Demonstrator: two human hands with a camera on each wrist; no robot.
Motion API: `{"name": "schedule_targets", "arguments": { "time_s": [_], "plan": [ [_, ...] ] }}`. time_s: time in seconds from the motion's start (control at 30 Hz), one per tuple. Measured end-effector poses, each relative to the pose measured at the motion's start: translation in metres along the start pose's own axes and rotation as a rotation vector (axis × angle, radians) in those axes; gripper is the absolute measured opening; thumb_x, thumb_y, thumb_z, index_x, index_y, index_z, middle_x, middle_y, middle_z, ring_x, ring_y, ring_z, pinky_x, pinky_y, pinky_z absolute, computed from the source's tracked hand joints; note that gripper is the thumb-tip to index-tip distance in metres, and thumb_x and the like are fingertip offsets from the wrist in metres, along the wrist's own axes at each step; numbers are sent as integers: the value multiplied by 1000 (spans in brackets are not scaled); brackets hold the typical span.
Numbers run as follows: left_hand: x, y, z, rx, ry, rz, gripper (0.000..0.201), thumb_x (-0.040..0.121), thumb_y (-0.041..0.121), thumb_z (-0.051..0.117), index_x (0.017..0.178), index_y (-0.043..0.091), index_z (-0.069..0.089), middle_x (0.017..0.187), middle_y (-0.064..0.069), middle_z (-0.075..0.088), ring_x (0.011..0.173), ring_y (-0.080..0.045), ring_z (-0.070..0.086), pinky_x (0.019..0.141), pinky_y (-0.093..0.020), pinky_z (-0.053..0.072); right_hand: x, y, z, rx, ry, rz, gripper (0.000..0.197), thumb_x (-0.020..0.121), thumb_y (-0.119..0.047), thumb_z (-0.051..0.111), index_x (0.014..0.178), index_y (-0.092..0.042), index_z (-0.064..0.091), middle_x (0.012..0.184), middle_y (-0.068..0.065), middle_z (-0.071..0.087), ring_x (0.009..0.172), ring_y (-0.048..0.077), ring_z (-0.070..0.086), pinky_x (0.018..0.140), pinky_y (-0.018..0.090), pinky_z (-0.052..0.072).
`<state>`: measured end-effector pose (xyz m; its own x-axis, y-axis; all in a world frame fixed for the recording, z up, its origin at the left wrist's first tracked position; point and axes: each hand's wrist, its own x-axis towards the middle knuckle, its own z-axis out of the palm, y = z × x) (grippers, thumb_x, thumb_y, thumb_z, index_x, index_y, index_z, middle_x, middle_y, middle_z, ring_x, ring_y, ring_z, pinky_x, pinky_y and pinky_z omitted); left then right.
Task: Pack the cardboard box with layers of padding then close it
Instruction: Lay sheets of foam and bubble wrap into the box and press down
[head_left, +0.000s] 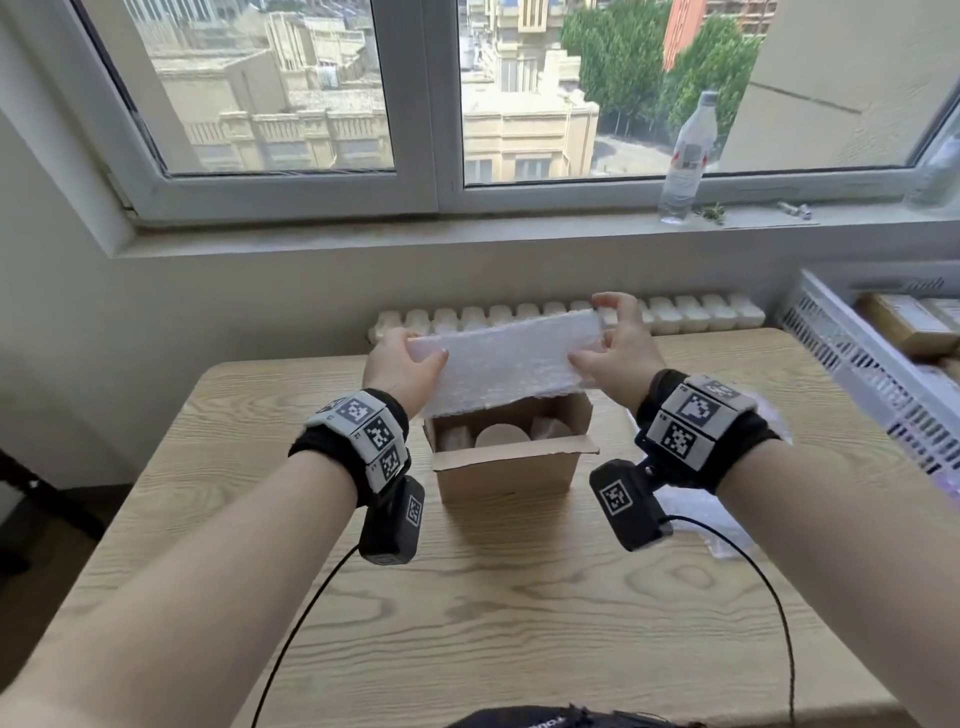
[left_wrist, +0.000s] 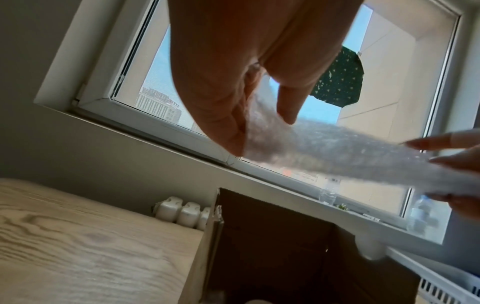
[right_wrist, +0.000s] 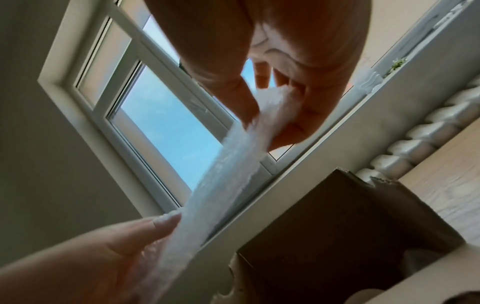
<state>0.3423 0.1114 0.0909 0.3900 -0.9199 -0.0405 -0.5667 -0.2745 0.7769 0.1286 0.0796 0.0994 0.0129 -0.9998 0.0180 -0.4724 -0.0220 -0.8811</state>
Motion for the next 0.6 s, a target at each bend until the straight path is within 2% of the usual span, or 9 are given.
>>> {"name": "schedule_targets", "arguments": {
  "time_s": [0.07, 0.13, 0.2, 0.27, 0.33, 0.4, 0.47, 0.53, 0.6],
  "plan": [
    [3, -2, 5, 35, -5, -8, 54, 90, 27, 60, 137, 10, 39, 139, -13, 44, 124, -27, 47, 96, -30, 38, 8, 6, 10, -48, 26, -9, 54, 85, 1, 56, 131, -22, 39, 79, -5, 46, 57, 7, 45, 54, 19, 46],
    [6, -7, 13, 182, -42, 12, 62, 89, 28, 61, 141, 13, 31, 143, -14, 31, 127, -28, 41, 104, -33, 36, 18, 17, 23, -108, 17, 36, 42, 88, -2, 53, 124, -22, 47, 68, -5, 44, 53, 8, 43, 47, 19, 39],
    [6, -11, 24, 371, -52, 111, 57, 89, 28, 59, 140, 17, 35, 144, -10, 26, 131, -28, 35, 107, -36, 33, 25, 28, 39, -158, -19, 61, 34, 90, -5, 52, 121, -19, 52, 66, -5, 42, 53, 9, 42, 45, 18, 31],
    [2, -16, 37, 499, -102, 248, 45, 92, 26, 53, 135, 19, 43, 145, -5, 30, 133, -24, 32, 109, -36, 30, 31, 39, 52, -206, -57, 80, 33, 91, -4, 50, 122, -14, 52, 77, 0, 48, 61, 14, 46, 50, 17, 32],
    [-2, -21, 55, 646, -213, 382, 38, 96, 28, 45, 132, 17, 48, 143, -3, 38, 131, -23, 36, 108, -35, 30, 35, 47, 61, -261, -81, 101, 34, 91, -2, 49, 124, -12, 51, 107, 11, 57, 85, 23, 54, 67, 21, 40],
    [-3, -26, 73, 790, -285, 466, 36, 96, 33, 41, 126, 15, 50, 136, -4, 45, 125, -24, 41, 105, -36, 32, 37, 55, 67, -351, -97, 98, 37, 91, 0, 49, 127, -11, 49, 130, 12, 49, 109, 25, 54, 84, 25, 40],
    [-3, -31, 87, 878, -343, 462, 41, 95, 41, 39, 127, 17, 47, 137, -6, 44, 128, -26, 37, 109, -40, 27, 38, 64, 70, -454, -117, 74, 40, 90, 1, 49, 128, -10, 46, 134, 11, 43, 116, 26, 51, 94, 29, 40],
    [-1, -37, 99, 920, -422, 396, 48, 95, 48, 34, 133, 19, 43, 141, -7, 42, 134, -29, 31, 112, -46, 21, 39, 72, 69, -542, -146, 74, 40, 89, 2, 47, 127, -8, 45, 133, 12, 41, 116, 29, 50, 91, 30, 39],
    [2, -41, 106, 908, -483, 291, 53, 94, 54, 28, 136, 22, 41, 143, -9, 40, 137, -32, 27, 112, -49, 23, 42, 78, 68, -583, -211, 80, 42, 87, 5, 44, 128, -5, 44, 133, 14, 39, 117, 31, 48, 92, 31, 38]
  ]
}}
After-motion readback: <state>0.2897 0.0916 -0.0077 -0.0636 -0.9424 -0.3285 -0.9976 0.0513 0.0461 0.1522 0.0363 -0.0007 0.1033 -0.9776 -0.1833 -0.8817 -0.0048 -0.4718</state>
